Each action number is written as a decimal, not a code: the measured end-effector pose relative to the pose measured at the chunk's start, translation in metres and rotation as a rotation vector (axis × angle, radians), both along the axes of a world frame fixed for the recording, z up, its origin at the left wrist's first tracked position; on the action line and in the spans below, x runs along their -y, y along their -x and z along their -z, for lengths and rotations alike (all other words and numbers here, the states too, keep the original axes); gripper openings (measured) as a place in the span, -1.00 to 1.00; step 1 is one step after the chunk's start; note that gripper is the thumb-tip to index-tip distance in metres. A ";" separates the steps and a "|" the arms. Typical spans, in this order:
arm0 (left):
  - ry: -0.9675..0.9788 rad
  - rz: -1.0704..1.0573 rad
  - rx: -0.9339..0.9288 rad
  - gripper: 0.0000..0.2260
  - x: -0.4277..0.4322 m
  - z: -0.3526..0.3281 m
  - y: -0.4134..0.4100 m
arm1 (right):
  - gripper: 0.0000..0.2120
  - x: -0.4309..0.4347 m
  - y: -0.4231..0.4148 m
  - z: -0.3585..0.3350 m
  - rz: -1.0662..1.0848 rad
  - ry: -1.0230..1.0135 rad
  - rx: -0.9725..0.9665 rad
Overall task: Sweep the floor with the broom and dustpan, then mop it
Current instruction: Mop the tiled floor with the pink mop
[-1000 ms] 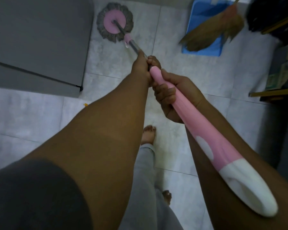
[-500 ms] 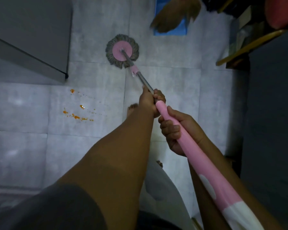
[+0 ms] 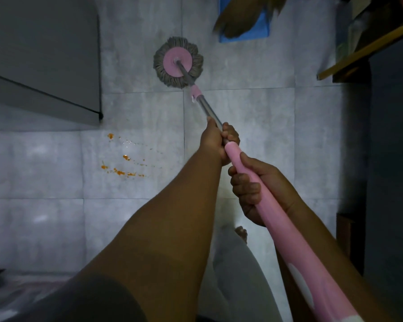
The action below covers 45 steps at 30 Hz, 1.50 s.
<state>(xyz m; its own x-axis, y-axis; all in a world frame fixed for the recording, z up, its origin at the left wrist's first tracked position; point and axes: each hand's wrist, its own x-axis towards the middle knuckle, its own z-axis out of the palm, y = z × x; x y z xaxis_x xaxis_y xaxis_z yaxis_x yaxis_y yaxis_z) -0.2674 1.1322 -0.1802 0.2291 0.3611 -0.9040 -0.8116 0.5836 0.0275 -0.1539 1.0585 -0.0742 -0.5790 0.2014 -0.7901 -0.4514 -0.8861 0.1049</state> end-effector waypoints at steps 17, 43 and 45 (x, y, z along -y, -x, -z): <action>-0.042 -0.080 0.000 -0.52 -0.211 0.037 0.082 | -0.68 -0.197 0.077 0.055 0.109 -0.068 -0.183; 0.059 0.193 -0.056 -0.50 0.083 -0.024 -0.078 | -0.70 0.096 -0.067 -0.022 0.136 0.012 -0.007; 0.057 0.204 -0.069 -0.49 0.070 -0.021 -0.075 | -0.70 0.083 -0.064 -0.018 0.145 0.013 -0.002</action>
<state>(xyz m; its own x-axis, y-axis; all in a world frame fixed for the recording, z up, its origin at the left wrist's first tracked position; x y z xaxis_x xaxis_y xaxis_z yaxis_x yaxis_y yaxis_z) -0.1926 1.0625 -0.1593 0.2288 0.2615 -0.9377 -0.6737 0.7378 0.0414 -0.0901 0.9752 -0.0561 -0.5463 0.2723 -0.7921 -0.5741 -0.8104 0.1173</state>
